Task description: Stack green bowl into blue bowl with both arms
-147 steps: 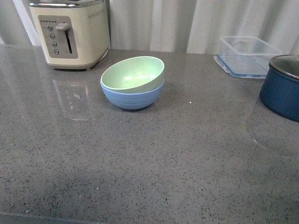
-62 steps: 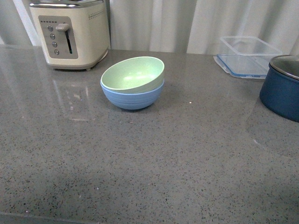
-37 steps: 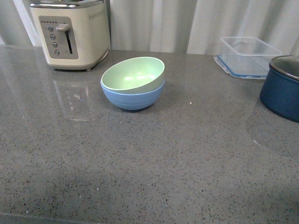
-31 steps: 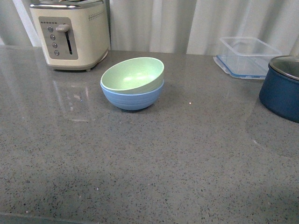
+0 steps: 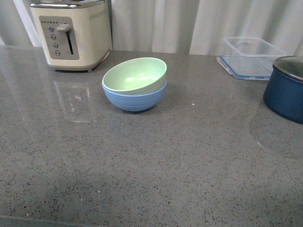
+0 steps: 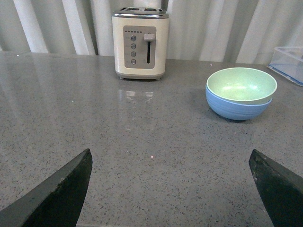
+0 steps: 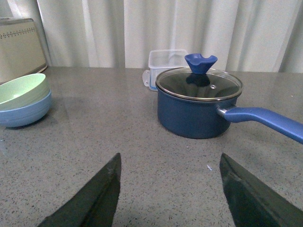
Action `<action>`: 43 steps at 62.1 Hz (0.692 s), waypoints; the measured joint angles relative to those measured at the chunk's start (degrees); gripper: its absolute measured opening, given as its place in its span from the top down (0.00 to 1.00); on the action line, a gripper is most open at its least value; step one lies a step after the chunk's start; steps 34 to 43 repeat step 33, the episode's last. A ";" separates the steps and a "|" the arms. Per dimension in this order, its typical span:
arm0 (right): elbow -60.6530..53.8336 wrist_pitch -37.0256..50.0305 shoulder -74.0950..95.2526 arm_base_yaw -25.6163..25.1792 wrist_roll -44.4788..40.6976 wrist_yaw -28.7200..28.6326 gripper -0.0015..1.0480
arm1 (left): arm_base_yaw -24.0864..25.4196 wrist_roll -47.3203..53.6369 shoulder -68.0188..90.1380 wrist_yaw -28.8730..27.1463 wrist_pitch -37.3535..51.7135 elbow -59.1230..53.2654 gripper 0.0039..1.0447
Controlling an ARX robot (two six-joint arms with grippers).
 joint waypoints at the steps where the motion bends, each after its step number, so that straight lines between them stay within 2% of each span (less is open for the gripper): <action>1: 0.00 0.00 0.00 0.00 0.00 0.00 0.36 | 0.00 0.02 0.00 0.00 0.00 0.00 0.06; 12: 0.00 0.00 -0.02 0.00 0.04 0.00 0.08 | 0.00 0.00 0.00 0.00 0.00 0.00 0.06; 43: 0.00 0.00 -0.02 0.00 0.04 0.00 0.10 | 0.00 0.02 0.00 0.00 0.00 0.00 0.06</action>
